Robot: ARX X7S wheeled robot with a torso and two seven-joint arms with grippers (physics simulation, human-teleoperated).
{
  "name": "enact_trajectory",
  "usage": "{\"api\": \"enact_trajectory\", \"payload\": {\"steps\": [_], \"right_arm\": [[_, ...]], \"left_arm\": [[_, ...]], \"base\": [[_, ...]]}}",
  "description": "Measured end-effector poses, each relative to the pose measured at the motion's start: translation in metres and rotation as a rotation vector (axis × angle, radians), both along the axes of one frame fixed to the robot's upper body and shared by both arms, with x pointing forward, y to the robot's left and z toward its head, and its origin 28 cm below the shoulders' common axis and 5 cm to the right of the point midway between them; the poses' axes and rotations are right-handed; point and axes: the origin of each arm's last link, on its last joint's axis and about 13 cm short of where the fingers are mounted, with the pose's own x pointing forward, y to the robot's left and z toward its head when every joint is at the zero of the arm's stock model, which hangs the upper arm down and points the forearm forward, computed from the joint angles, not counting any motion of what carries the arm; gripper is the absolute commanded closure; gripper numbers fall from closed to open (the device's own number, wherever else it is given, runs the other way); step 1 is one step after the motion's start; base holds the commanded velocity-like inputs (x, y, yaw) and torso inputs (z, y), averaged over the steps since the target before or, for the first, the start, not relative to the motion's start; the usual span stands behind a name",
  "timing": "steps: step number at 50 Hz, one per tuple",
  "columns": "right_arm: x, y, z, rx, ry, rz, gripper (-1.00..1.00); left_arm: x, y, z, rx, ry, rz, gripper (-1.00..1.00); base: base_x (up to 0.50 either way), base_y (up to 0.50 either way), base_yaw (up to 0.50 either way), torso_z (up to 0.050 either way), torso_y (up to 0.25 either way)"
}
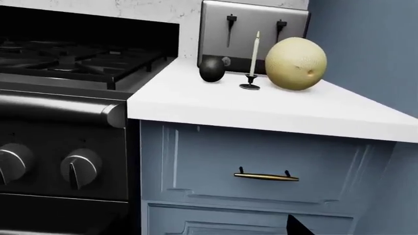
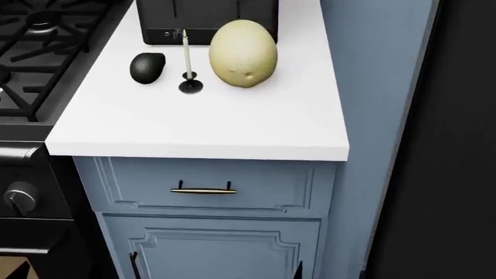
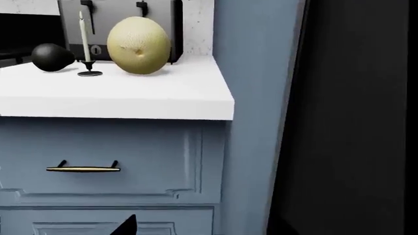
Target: Close the fridge doors
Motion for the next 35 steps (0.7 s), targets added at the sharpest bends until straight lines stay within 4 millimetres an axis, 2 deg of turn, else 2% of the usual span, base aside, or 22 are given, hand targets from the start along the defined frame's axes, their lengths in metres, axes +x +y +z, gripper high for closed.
{"api": "enact_trajectory", "payload": {"steps": [6, 17, 35], "right_arm": [[-0.002, 0.0, 0.015, 0.01, 0.009, -0.087, -1.0], [-0.003, -0.016, 0.059, -0.032, -0.045, -0.257, -1.0], [0.008, -0.034, 0.1, -0.069, -0.107, -0.339, -1.0]], "left_arm": [[0.0, 0.0, 0.0, -0.002, 0.0, 0.001, -1.0], [0.002, 0.0, 0.0, -0.005, 0.0, 0.001, -1.0], [0.006, -0.001, -0.001, -0.014, -0.002, 0.003, -1.0]], "base": [[0.0, 0.0, 0.0, 0.0, 0.0], [0.0, 0.0, 0.0, 0.0, 0.001], [0.0, 0.0, 0.0, 0.001, 0.001]]}}
